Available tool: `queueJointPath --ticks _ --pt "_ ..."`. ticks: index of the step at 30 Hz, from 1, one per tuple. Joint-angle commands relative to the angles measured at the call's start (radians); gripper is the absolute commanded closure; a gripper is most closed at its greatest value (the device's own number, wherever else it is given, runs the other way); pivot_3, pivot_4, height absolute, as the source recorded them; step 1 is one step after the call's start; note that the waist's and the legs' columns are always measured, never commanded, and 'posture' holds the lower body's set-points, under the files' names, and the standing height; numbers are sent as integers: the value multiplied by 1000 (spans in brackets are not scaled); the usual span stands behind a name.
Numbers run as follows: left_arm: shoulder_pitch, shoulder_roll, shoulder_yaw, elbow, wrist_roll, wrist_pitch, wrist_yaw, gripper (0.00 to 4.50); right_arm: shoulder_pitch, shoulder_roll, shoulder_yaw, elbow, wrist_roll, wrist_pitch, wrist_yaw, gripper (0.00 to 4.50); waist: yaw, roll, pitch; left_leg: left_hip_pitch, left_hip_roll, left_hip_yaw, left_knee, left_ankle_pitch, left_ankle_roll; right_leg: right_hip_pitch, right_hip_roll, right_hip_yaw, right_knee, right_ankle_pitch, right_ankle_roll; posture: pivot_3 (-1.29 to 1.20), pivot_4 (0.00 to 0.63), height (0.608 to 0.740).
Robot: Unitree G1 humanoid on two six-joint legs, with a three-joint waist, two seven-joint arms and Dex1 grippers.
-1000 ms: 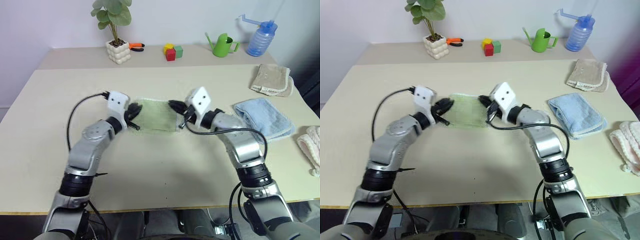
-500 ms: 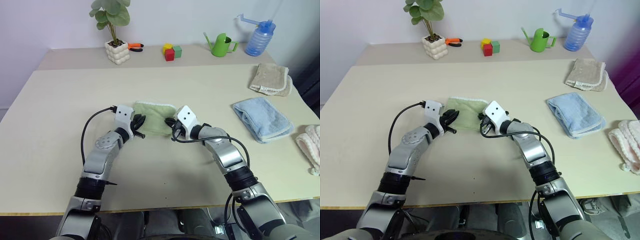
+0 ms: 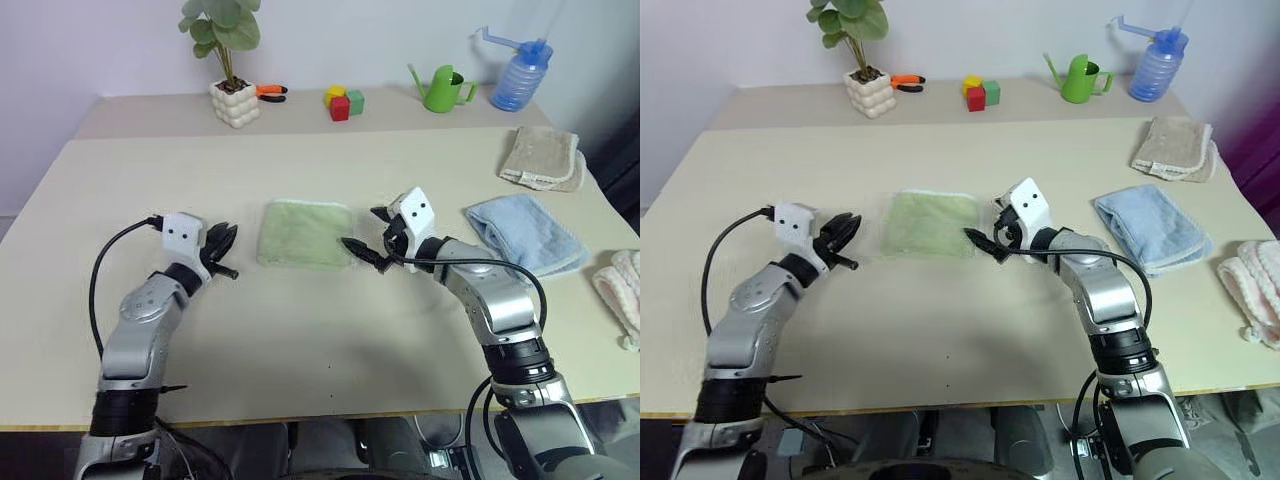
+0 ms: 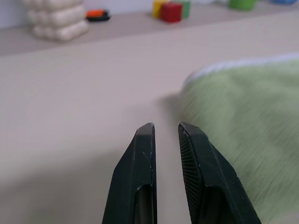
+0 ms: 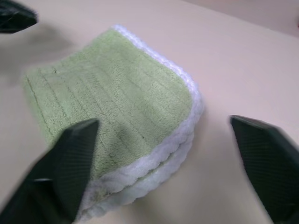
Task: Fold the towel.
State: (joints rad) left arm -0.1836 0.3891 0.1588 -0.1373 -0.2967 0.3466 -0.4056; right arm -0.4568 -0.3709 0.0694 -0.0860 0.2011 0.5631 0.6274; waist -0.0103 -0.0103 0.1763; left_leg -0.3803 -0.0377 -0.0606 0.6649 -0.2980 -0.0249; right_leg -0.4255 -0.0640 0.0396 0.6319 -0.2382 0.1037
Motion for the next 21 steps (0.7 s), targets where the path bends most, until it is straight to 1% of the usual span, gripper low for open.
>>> queueJointPath --ticks 1,2,5,6,7,9,10,11,14,17,21 --pt "-25 -25 60 -9 -98 85 11 3728 12 -15 5 -80 5 -22 6 36 1 0 0 0 0 0 0 0 0 0 0 0 0 0 0 0 150 727" --pt "-30 -31 65 -8 -115 107 10 3728 16 -19 11 -85 3 -29 11 36 -1 0 0 0 0 0 0 0 0 0 0 0 0 0 0 0 150 727" --pt "-49 -42 56 -12 -181 236 2 2927 38 -49 36 -120 -5 -74 53 0 -3 0 0 0 0 0 0 0 0 0 0 0 0 0 0 0 150 727" --pt "-60 -57 61 -16 -221 295 12 2468 46 -62 44 -133 -4 -88 71 0 -3 0 0 0 0 0 0 0 0 0 0 0 0 0 0 0 150 727" --pt "-79 -90 83 -16 -280 371 46 1991 53 -75 52 -146 -4 -109 88 0 -2 0 0 0 0 0 0 0 0 0 0 0 0 0 0 0 150 727" --pt "-112 -141 119 -15 -355 484 111 1041 62 -88 56 -170 6 -126 106 0 -2 0 0 -1 0 0 1 0 0 0 0 0 0 0 0 0 150 727" --pt "-122 -156 128 -17 -374 521 133 426 63 -91 56 -178 11 -129 112 0 -3 0 0 -1 0 0 1 0 0 0 0 0 0 0 0 0 150 727" --pt "-132 -176 142 -20 -404 554 152 85 67 -94 56 -190 19 -129 121 0 -3 -1 0 0 0 0 1 0 0 0 0 0 0 0 1 0 150 727" --pt "-158 -224 169 -37 -484 632 197 85 81 -114 68 -217 14 -150 150 0 -4 0 0 0 0 0 1 0 0 0 1 0 0 0 1 0 150 727" --pt "-170 -248 155 -36 -500 685 240 85 93 -142 91 -225 -19 -199 170 0 -2 -1 0 0 0 0 1 0 0 0 1 0 0 0 0 0 150 727" --pt "-167 -275 113 -42 -504 726 262 85 98 -148 97 -241 -12 -219 180 0 0 -1 0 0 0 0 1 0 0 1 1 0 0 0 0 0 150 727"
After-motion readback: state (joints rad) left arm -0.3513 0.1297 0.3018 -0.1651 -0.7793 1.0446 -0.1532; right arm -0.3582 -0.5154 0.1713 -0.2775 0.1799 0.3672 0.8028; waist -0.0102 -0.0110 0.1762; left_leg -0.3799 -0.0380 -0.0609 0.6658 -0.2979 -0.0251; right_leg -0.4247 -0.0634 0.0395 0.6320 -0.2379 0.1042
